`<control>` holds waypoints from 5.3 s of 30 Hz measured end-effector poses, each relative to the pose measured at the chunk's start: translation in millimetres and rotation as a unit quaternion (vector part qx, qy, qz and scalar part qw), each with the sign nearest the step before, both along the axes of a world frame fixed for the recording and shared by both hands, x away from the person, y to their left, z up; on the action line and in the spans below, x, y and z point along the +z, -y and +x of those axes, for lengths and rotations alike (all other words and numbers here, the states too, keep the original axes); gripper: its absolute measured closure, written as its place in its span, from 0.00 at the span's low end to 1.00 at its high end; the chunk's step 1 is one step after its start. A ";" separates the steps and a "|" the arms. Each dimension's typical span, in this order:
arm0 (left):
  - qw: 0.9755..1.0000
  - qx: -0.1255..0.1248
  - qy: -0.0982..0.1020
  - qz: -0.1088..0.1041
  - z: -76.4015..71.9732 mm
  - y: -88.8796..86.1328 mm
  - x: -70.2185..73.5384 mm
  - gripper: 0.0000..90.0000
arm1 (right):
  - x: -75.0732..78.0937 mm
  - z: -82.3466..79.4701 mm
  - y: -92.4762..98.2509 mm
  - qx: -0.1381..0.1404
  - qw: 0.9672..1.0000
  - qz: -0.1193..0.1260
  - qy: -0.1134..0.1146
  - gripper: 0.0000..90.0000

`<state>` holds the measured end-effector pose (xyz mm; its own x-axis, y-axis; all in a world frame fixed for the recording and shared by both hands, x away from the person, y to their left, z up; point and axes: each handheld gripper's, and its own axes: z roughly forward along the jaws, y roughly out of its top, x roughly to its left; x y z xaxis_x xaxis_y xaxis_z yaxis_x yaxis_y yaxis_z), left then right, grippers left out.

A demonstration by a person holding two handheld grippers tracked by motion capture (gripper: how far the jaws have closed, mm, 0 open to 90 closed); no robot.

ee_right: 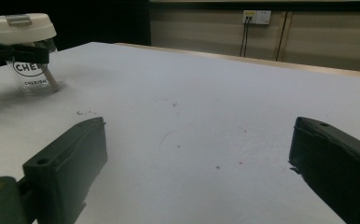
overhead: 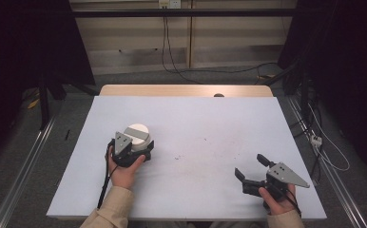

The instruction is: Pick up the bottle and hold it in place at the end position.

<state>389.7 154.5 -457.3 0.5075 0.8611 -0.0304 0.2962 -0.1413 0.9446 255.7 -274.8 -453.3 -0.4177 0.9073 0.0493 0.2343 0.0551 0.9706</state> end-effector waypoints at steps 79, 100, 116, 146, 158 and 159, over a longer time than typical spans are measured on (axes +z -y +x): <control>0.988 -0.155 0.016 0.005 39.0 71.5 17.3 0.21 | -0.6 1.5 -0.4 0.004 1.000 -0.007 0.002 0.04; 0.987 -0.158 0.011 0.006 46.1 78.2 14.1 0.21 | -0.8 1.5 -1.9 0.007 1.000 -0.006 0.002 0.04; 0.986 -0.167 0.007 0.007 52.7 90.9 12.8 0.21 | -0.6 1.4 -1.5 0.007 1.000 -0.006 0.003 0.04; 0.984 -0.179 0.006 0.007 61.9 107.2 10.5 0.21 | -1.2 1.5 -1.1 0.007 1.000 -0.008 0.002 0.04; 0.982 -0.188 0.004 0.007 65.6 116.0 6.2 0.21 | -1.6 1.7 -0.2 0.006 1.000 -0.008 0.003 0.04; 0.982 -0.186 0.003 0.004 65.3 116.8 6.2 0.21 | -1.6 1.7 -0.3 0.006 1.000 -0.008 0.003 0.04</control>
<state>455.0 37.7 -451.1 0.7879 0.6155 -0.0200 0.2162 -0.2459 0.9449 257.5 -274.6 -454.8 -0.4291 0.9027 0.0327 0.2284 0.0734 0.9708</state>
